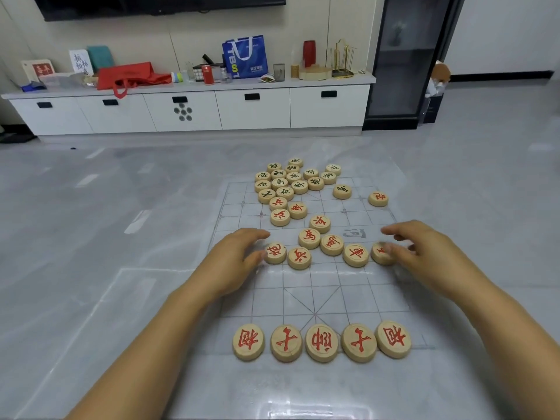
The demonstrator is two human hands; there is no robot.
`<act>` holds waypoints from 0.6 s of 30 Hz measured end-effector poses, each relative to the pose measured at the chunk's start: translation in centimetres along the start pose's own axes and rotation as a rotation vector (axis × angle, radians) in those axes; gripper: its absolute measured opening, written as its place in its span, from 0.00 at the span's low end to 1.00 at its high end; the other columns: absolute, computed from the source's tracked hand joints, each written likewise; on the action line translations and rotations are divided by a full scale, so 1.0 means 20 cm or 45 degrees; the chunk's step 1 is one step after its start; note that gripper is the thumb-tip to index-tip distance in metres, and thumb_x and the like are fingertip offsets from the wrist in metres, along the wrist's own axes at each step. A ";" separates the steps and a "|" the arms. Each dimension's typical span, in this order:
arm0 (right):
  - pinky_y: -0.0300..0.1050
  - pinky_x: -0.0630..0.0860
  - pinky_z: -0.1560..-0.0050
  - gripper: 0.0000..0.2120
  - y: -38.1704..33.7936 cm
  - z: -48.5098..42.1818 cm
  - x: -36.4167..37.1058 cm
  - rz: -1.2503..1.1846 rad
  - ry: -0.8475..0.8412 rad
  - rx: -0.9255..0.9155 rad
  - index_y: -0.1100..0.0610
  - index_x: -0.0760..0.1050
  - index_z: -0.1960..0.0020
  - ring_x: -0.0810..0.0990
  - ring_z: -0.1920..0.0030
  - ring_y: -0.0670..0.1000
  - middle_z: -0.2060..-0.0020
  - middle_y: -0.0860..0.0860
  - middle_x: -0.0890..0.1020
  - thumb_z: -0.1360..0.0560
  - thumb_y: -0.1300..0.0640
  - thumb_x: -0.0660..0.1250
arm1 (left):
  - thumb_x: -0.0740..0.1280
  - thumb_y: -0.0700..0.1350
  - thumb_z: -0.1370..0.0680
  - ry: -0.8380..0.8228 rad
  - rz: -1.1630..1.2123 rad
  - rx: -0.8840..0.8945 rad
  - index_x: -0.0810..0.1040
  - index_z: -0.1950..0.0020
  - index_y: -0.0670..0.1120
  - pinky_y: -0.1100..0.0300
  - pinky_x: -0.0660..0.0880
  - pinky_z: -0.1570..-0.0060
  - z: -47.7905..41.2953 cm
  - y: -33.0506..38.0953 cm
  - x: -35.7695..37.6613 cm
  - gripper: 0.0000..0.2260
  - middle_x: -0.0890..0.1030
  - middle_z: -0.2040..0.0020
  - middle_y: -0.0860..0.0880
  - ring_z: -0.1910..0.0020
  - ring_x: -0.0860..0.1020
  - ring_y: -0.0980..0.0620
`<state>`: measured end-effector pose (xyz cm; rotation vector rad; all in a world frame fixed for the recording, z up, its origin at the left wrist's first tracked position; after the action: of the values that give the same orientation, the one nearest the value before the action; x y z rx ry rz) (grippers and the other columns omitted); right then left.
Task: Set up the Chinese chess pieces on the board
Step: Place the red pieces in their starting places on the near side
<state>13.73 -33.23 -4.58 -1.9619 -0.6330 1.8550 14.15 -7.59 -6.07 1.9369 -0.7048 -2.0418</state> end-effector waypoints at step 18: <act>0.47 0.57 0.34 0.15 -0.31 -0.07 0.28 0.275 -0.143 -0.374 0.42 0.68 0.36 0.66 0.34 0.48 0.35 0.45 0.71 0.22 0.50 0.58 | 0.57 0.49 0.20 -0.011 0.140 0.107 0.65 0.30 0.55 0.54 0.58 0.28 -0.12 0.06 0.09 0.18 0.65 0.27 0.55 0.28 0.61 0.55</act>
<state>14.95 -24.97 -5.78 -2.1958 -0.7934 2.1160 16.10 -10.00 -7.04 1.8892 -0.8919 -1.9864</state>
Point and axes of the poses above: each hand's wrist, its own z-axis away from the middle knuckle, its own x-axis out of the palm, y = z × x, the point moved 10 cm from there along -z, towards the middle knuckle
